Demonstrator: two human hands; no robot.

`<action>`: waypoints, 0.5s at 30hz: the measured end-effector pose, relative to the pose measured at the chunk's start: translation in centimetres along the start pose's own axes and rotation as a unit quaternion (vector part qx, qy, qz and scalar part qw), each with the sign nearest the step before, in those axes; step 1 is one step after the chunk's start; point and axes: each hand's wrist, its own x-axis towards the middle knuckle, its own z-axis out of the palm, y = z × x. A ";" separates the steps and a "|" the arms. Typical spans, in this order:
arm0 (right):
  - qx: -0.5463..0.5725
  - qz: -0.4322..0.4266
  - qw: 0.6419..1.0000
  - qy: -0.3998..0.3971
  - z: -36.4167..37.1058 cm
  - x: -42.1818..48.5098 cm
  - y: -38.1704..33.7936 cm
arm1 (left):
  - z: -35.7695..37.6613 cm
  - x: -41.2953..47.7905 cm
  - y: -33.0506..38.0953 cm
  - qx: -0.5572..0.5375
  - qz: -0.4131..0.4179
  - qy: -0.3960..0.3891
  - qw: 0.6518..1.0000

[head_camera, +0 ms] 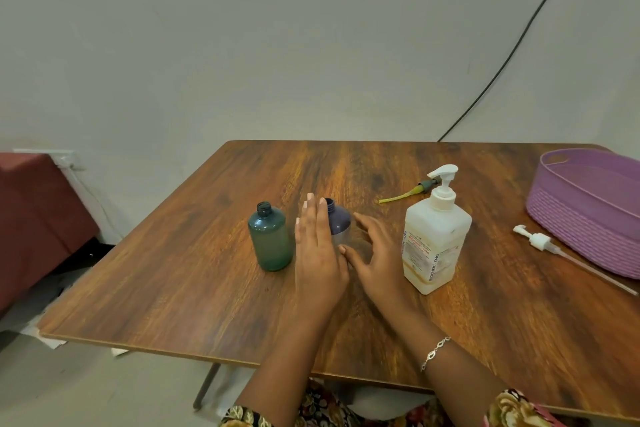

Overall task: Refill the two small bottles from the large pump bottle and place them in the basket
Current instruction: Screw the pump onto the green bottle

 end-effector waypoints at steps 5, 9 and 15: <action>0.001 -0.049 0.999 0.019 -2.0 -1.1 -0.3 | 0.3 -0.6 2.1 -0.023 0.034 -0.002 0.999; -0.004 -0.076 0.995 0.061 -3.9 -1.7 -0.4 | 1.2 -1.1 3.8 -0.046 0.048 0.001 0.998; -0.026 -0.090 0.992 0.084 -7.0 -2.4 -0.2 | 2.6 -1.6 5.9 -0.068 0.052 0.000 0.996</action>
